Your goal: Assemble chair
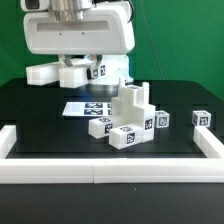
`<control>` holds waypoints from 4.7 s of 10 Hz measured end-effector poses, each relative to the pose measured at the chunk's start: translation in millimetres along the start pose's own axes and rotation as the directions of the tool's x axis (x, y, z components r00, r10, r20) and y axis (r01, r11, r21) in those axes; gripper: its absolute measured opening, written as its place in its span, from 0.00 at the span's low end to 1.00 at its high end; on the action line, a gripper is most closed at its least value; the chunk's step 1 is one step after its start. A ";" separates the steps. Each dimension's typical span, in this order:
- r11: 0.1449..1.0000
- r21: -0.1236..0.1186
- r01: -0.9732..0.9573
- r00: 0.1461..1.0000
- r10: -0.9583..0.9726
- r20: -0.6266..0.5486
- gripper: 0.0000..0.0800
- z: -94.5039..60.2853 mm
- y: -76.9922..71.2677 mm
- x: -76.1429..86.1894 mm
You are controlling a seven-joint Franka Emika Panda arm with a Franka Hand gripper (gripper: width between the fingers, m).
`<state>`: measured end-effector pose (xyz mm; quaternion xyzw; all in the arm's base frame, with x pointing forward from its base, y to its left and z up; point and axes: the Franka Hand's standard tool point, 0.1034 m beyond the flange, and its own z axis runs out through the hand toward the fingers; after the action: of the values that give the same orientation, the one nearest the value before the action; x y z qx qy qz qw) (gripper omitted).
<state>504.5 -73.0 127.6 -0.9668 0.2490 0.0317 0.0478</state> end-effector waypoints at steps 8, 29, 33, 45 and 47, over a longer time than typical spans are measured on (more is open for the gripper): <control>0.964 0.010 -0.266 0.964 0.266 0.011 0.36 -10.5 -28.9 -8.8; 0.941 -0.039 -0.335 0.942 0.336 0.010 0.36 4.2 -79.3 -25.4; 0.946 -0.044 -0.320 0.947 0.321 0.005 0.36 11.6 -84.8 -31.5; 0.941 -0.049 -0.335 0.942 0.335 0.005 0.36 17.1 -87.2 -40.9; 0.941 -0.042 -0.336 0.942 0.336 -0.004 0.36 18.1 -87.8 -40.7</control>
Offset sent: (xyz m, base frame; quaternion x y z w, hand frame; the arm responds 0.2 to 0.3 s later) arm 0.0169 0.0238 0.0078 -0.0303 0.0233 0.1019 0.9941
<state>510.8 25.0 119.8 -0.9109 0.4094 0.0462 0.0220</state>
